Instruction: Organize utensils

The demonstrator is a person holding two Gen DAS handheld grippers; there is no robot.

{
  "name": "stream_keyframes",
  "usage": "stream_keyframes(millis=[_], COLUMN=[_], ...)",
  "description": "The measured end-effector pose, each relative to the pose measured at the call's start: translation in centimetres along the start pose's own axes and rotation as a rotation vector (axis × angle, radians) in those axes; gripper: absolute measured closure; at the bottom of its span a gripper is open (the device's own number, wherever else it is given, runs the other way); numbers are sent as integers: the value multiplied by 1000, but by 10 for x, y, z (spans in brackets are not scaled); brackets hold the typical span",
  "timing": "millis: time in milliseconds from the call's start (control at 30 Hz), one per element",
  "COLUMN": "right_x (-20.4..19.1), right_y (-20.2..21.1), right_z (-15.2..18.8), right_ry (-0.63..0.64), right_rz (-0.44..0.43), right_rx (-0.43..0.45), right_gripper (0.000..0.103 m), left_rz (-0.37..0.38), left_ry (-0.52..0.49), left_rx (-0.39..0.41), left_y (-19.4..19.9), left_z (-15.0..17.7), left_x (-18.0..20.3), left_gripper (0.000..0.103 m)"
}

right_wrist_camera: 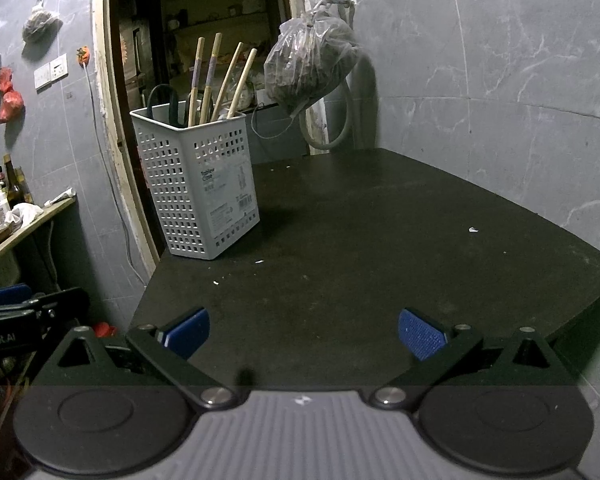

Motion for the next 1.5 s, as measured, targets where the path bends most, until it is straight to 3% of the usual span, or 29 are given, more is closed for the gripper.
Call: stream_keyframes(millis=[1500], right_x=[2], right_y=[0], right_z=[-1], right_ry=[5], right_rz=[1], right_rx=[-10], right_gripper=[0], left_rz=[-2], left_ry=[-9], left_rx=[-4], left_y=[1], left_z=[1], left_x=[0], left_gripper=[1])
Point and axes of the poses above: each gripper's, at about its wrist camera, not at the fingertips, and y roughly against the way its jaws point, x to its right, z to its underside, the point moved 2 cm from there along -y, roughly the way its jaws point, and after that the axes turned 12 degrees about y, right-handed, at the moved point
